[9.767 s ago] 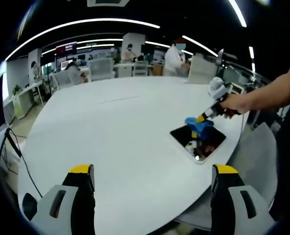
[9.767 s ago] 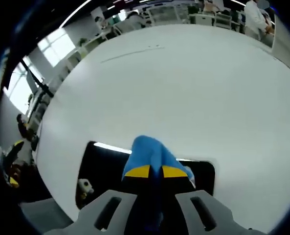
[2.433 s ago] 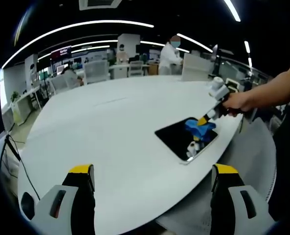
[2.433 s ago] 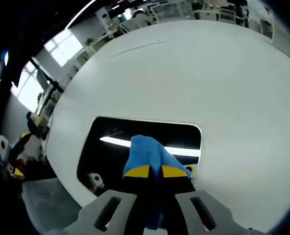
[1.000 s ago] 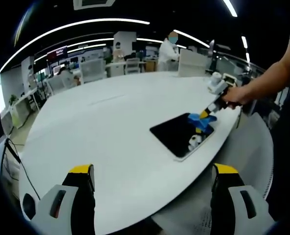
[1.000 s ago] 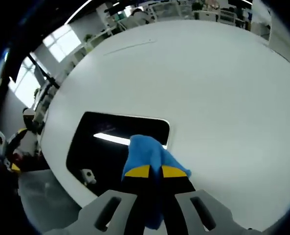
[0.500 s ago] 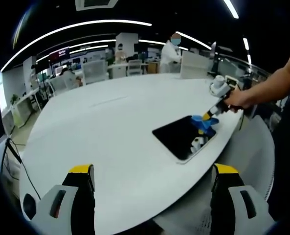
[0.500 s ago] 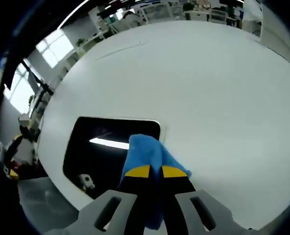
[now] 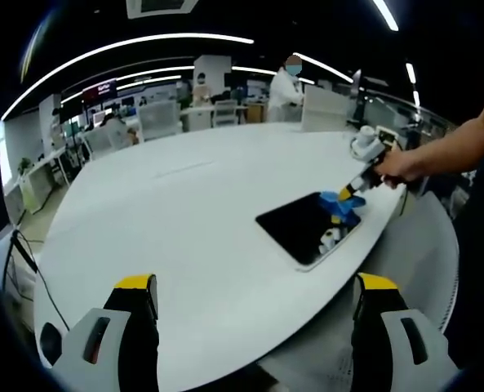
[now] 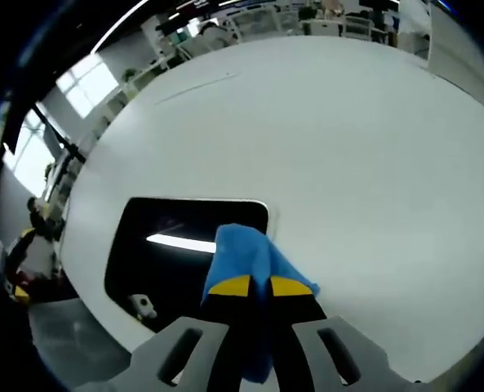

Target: Wipe the mirror surface with the cleaning cloth until all visible marks leave the cleaned area.

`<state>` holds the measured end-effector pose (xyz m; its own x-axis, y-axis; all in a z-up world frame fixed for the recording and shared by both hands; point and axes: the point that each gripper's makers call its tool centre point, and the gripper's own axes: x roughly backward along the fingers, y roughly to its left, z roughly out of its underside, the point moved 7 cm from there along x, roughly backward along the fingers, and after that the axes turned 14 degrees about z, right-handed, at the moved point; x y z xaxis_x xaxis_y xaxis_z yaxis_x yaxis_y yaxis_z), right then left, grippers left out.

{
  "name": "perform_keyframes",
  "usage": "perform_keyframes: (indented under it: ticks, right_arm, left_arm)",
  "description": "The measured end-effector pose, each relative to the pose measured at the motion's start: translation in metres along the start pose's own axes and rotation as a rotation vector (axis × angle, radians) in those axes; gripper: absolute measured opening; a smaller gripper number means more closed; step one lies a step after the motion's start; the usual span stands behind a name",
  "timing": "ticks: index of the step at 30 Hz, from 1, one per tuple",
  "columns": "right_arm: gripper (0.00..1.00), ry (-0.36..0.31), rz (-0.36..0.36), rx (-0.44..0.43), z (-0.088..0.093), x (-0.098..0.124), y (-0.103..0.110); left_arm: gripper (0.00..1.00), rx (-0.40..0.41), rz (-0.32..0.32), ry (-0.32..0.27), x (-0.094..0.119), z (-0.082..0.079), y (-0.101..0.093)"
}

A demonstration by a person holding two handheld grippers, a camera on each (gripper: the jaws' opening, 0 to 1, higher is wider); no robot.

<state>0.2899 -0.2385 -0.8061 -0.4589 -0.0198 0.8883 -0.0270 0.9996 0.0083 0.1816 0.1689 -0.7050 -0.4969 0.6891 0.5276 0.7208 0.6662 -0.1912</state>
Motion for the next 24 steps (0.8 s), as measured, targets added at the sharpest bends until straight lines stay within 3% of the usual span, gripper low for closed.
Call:
perform_keyframes:
  ticks: [7, 24]
  right_arm:
    - [0.02, -0.017, 0.037, 0.058, 0.004, 0.003, 0.005]
    - [0.02, -0.017, 0.037, 0.010, 0.022, 0.011, 0.003]
  left_arm:
    - [1.00, -0.001, 0.007, 0.001, 0.001, 0.001, -0.001]
    - [1.00, -0.001, 0.010, -0.008, 0.003, 0.002, -0.002]
